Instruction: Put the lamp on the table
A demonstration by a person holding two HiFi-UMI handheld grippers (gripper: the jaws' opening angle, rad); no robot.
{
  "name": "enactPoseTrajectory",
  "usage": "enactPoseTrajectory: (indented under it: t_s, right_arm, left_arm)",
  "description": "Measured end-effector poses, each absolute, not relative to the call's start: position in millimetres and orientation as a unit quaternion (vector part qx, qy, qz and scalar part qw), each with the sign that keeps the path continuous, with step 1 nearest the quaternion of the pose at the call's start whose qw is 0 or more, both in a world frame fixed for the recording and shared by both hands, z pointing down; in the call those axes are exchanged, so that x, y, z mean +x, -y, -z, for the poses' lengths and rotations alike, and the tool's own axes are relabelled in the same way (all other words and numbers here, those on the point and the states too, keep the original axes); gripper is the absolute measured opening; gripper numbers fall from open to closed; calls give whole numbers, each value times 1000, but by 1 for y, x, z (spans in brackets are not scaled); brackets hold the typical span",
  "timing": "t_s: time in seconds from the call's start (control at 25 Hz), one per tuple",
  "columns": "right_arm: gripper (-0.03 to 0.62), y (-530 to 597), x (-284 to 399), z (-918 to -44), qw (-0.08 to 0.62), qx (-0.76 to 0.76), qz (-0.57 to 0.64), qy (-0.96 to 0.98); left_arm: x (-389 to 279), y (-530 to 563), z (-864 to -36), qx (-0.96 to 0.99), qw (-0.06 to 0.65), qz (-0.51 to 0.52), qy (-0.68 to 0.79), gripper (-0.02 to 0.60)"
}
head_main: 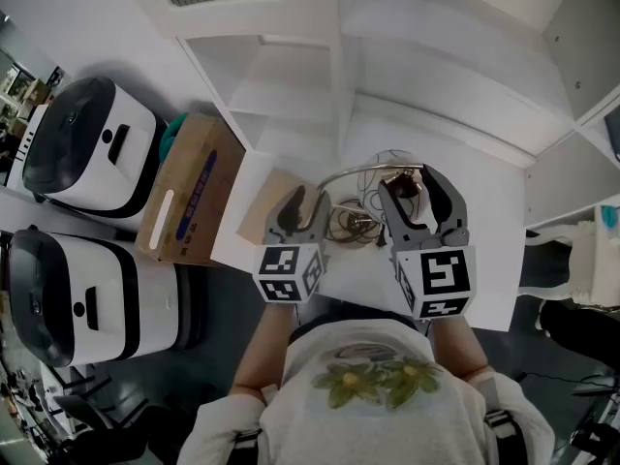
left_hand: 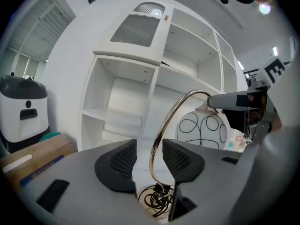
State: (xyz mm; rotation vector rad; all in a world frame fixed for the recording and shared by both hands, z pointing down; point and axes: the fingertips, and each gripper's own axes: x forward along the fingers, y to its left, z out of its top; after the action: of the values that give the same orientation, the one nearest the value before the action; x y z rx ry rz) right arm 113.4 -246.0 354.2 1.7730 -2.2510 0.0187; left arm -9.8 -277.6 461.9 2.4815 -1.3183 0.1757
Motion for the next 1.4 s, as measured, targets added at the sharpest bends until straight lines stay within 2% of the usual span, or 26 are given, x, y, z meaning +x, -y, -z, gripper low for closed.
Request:
enactPoseTrajectory:
  t_s: [0.4,0.44,0.48,0.52,0.56,0.64,0.76,0.92,1.4]
  right_arm:
    - [238,204,93,-347,121,620,-5,775]
    - [226,199,90,-347,119,619,-5,776]
    - [180,195,86,-346,117,619,-6,777]
    - [108,191,83,-346,115,619,-6,777]
    - [74,187,78,-346,113,616,-8,779]
    - [52,180,68,-348,105,602,-12,791]
    - [40,168,50,-349,80,570,-23,818]
    - [32,151,30,-355,38,528,-66,846]
    - [31,115,16,-377,55,520,-93,847]
  left_arm:
    - [-8,241,-429,895,135,-69,419,167]
    - [-6,236,-425,899,131,-70,412,166]
    - [-4,230,-420,903,126,-71,404,166]
    - [-2,225,-416,907,121,-72,396,164]
    - [-1,219,-411,911,113,-73,389,142]
    - [1,207,-402,918,95,-73,379,63]
    - [2,191,-394,925,79,-74,365,43]
    - [3,173,-390,935,91,-58,338,34]
    - [-6,137,-402,938,107,-68,323,31]
